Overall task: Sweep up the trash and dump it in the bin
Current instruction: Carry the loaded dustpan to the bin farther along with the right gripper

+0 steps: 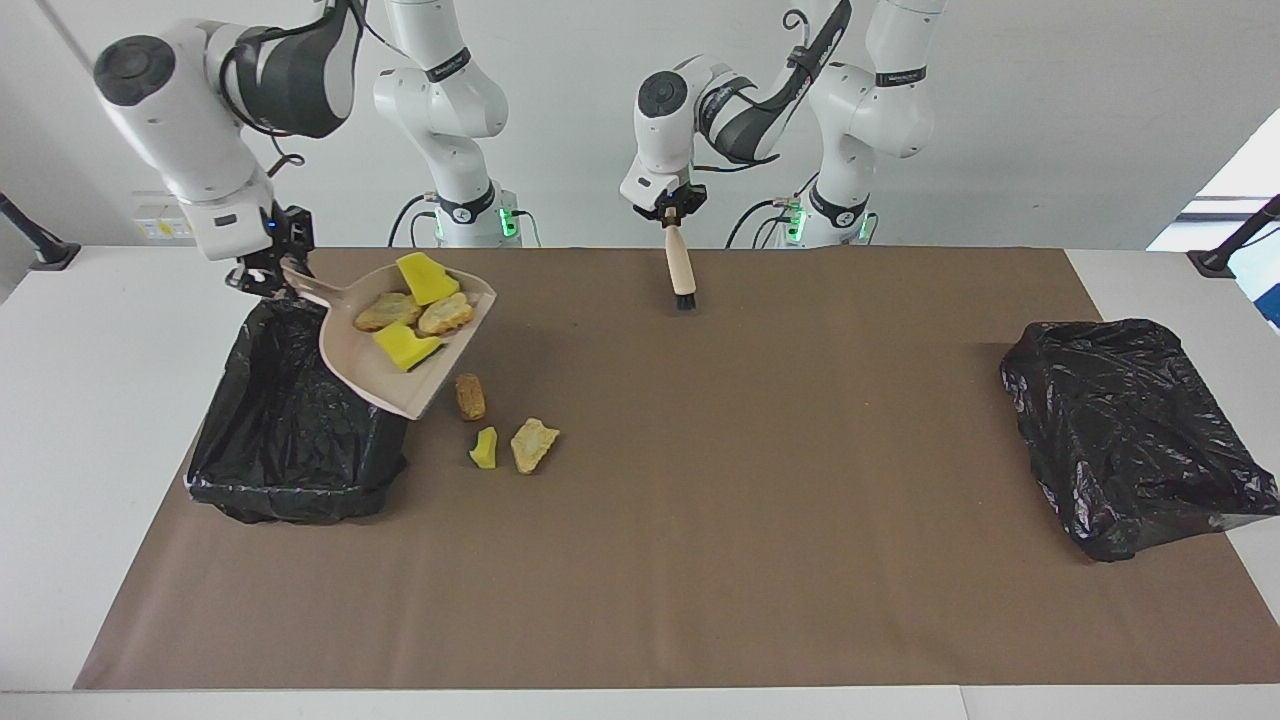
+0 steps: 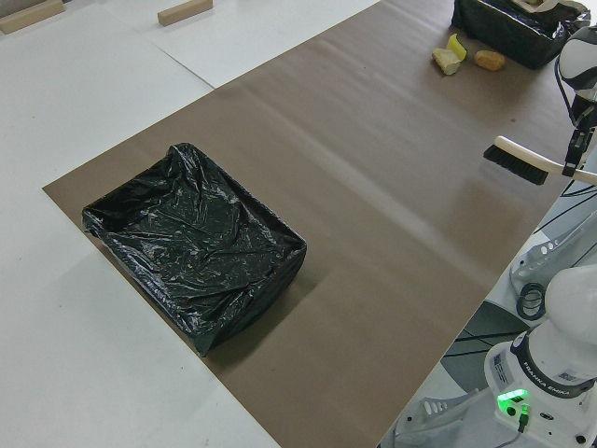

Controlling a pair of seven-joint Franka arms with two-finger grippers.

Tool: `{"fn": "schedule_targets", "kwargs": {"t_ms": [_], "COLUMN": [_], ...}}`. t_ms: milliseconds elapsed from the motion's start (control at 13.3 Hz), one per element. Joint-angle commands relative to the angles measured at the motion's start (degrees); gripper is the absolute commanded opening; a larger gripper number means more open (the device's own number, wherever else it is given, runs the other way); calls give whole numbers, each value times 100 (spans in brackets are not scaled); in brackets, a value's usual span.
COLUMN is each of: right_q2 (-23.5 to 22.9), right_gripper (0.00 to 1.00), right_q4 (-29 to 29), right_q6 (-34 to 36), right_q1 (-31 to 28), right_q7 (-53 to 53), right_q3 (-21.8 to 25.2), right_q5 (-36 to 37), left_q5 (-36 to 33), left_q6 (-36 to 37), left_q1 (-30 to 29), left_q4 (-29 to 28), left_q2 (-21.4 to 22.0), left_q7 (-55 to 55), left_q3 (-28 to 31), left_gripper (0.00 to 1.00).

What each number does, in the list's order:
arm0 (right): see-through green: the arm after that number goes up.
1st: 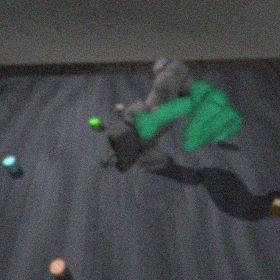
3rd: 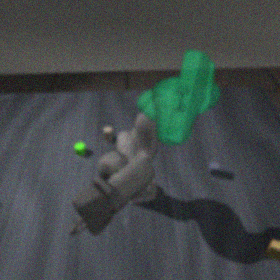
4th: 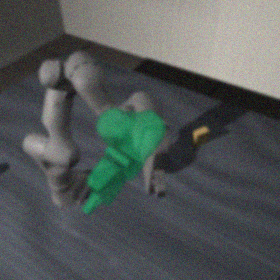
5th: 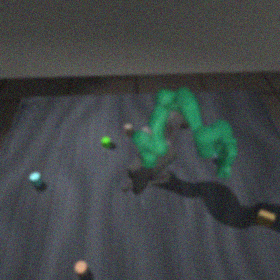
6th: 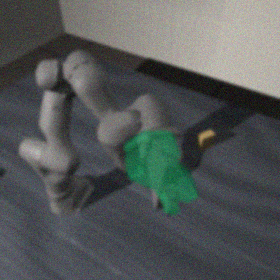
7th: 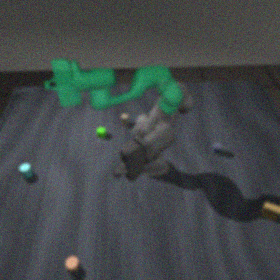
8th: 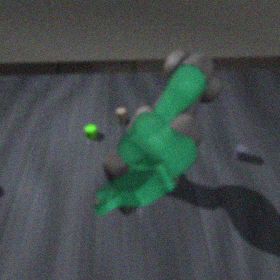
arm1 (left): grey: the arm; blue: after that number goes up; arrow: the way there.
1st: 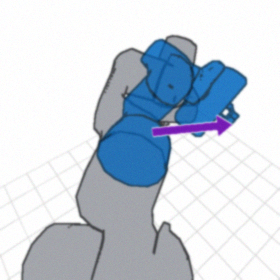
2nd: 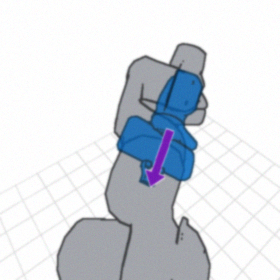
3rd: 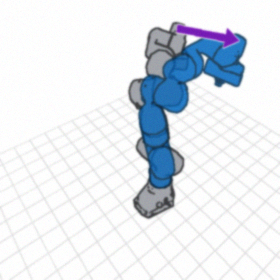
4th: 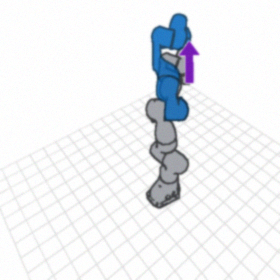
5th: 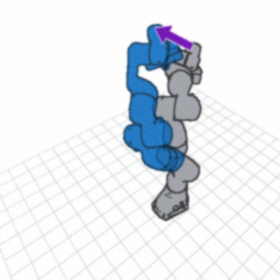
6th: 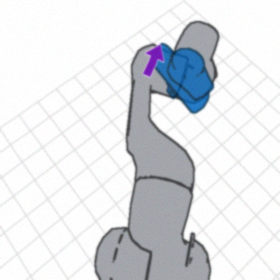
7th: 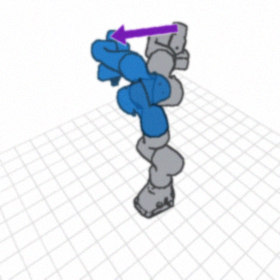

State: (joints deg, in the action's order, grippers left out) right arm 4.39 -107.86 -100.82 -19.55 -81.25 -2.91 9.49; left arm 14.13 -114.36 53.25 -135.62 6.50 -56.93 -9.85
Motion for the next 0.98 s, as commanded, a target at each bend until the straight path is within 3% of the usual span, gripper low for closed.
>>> {"fn": "schedule_targets", "kwargs": {"t_ms": [0,150,451,601,826,901], "right_q2": [-593,-1052,-1072,-1071,-1028,-993], "right_gripper": [0,0,0,0,0,0], "right_q4": [465,852,740,713,609,486], "right_q6": [-481,-823,-1370,-1397,-1484,-1598], "right_q1": [-512,-699,-471,-444,-427,-427], "right_q7": [-652,-997,-1024,-1147,-1357,-1393], "right_q3": [44,98,45,19,-112,-122], "right_q5": [614,816,2589,2952,3575,3752], "left_q5": [-147,-138,-138,-138,-147,-156], "left_q6": [-192,-350,-386,-316,-324,-315], "left_q1": [80,19,-131,-210,-569,-658], "left_q4": [-52,-245,-281,-281,-237,-185], "left_q2": [-52,-17,-35,-35,-61,-53], "left_q7": [215,847,911,894,990,1173], "left_q3": [35,35,44,44,53,62], "left_gripper": [0,0,0,6,27,42]}}
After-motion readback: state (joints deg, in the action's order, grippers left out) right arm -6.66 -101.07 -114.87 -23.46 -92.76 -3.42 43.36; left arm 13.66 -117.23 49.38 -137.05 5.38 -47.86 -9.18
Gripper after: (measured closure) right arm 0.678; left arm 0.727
